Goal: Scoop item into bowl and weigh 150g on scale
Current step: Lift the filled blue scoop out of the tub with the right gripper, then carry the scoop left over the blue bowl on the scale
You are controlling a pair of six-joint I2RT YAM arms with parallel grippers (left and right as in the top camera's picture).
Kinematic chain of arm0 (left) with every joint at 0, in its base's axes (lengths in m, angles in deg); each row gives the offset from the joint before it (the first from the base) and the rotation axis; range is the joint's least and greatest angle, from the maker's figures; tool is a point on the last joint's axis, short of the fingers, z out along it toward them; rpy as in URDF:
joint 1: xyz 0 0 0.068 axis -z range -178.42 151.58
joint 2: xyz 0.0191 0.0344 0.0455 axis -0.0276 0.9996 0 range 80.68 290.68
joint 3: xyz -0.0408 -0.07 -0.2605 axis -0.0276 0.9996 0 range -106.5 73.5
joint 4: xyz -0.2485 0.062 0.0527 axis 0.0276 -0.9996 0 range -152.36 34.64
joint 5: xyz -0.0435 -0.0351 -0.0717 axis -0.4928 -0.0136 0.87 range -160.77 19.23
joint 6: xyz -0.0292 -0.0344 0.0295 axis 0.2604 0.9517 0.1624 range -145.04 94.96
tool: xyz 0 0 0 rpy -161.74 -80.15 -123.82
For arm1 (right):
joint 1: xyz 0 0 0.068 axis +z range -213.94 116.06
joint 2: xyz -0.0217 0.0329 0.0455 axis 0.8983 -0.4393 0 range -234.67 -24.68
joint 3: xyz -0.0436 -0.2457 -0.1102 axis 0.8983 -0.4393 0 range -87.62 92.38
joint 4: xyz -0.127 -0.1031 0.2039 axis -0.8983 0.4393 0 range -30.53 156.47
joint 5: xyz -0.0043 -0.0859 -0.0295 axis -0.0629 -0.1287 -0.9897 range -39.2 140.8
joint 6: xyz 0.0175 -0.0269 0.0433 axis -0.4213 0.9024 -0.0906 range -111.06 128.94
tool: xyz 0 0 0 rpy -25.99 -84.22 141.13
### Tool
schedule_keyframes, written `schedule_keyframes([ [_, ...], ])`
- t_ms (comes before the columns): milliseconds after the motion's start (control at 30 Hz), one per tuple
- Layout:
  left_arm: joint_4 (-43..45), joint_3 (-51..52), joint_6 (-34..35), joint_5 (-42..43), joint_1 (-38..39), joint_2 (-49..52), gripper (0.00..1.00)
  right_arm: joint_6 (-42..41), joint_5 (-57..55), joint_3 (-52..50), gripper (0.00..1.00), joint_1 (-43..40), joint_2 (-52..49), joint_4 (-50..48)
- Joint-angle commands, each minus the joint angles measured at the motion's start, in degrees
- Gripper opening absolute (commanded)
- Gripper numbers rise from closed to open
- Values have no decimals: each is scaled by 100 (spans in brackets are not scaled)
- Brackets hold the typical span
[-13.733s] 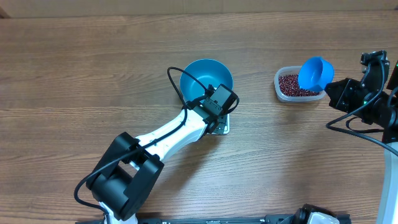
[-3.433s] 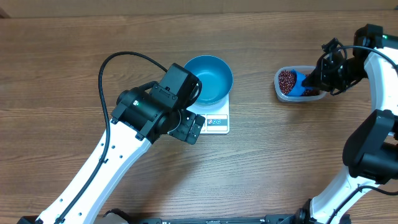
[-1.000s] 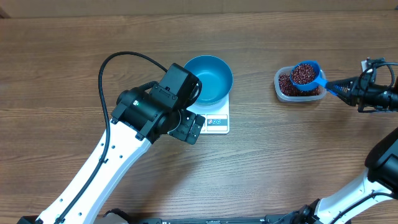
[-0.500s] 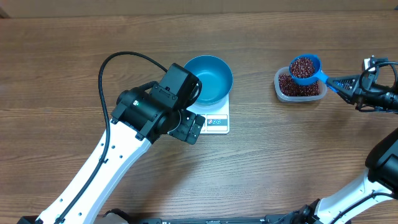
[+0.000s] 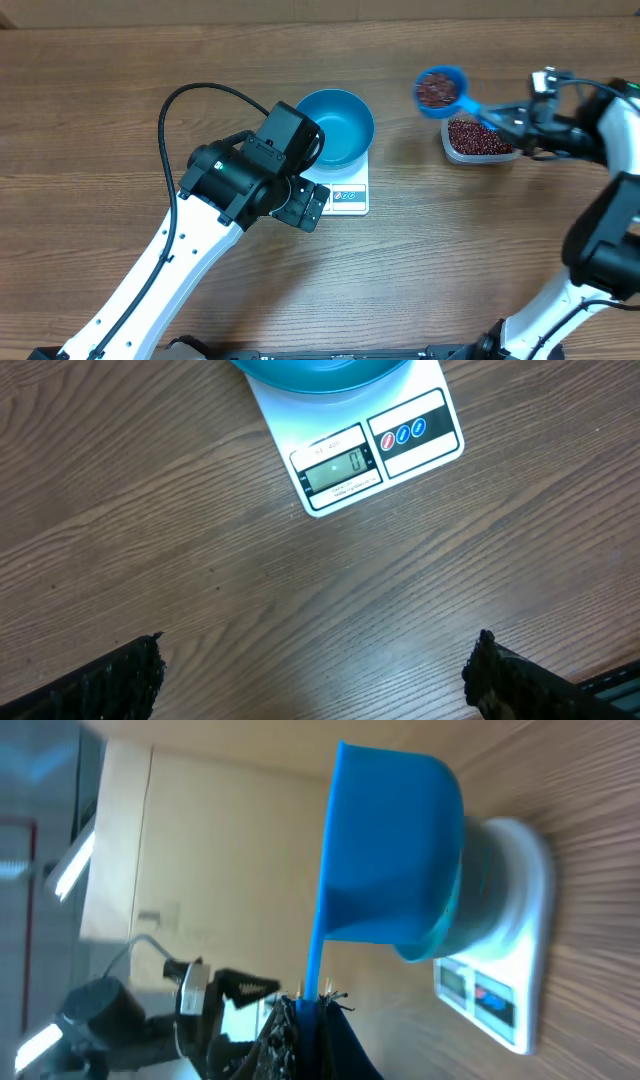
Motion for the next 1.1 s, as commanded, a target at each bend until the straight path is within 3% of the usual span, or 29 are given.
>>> schedule_keyframes([
  [0,7,9,42,-72,33,31,99,155,765,9,4,772,17,-48],
  [200,7,9,44,-72,33,31,100,157,763,13,4,1665,17,-496],
  [500,7,9,44,-72,33,31,100,146,737,20,4,1906,17,-1082],
  [633,7,9,44,-72,33,31,100,-496,472,20,4,1932,17,-1958],
  [833,7,9,42,-72,33,31,100,-2120,-586,20,4,2286,17,-3676],
  [1067,7,9,44,-72,33,31,100,-2166,-905,96,4,2529,20,-4223],
])
